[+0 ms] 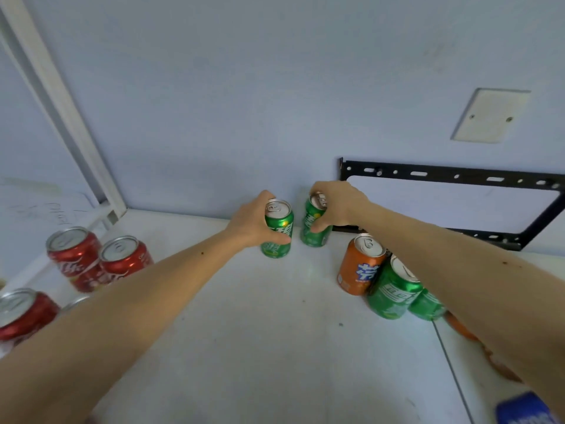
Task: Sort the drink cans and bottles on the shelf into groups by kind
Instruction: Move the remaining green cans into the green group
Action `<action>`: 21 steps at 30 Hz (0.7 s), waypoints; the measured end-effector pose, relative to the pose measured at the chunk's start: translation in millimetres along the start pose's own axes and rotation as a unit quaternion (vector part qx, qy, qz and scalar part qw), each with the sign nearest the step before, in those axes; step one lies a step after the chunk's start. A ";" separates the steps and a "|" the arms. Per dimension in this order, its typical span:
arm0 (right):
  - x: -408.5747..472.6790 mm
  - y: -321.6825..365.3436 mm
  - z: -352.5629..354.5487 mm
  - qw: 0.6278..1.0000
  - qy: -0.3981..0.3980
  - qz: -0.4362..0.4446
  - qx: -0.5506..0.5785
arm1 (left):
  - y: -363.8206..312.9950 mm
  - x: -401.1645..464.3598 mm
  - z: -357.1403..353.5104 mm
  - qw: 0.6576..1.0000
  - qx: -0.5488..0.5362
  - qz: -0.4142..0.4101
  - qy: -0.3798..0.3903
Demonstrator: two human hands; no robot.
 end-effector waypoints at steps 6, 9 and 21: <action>-52.9 60.0 18.1 1.000 -0.019 -0.006 -0.008 | 18.8 -72.6 36.1 1.000 0.004 0.004 0.022; -84.6 95.4 11.6 1.000 0.013 -0.003 -0.012 | 28.9 -109.5 48.3 0.999 0.026 0.013 0.033; -170.0 170.8 -53.2 0.998 0.042 0.022 -0.029 | 69.4 -192.9 56.1 0.995 0.077 0.018 0.055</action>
Point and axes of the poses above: each hand's wrist, its own x-axis towards the middle knuckle, its own z-axis out of the back of the hand, y = z × x, the point moved 2 cm from there along x, towards the middle knuckle, and after that the axes turned 6 degrees about z, right-handed, at the moved point
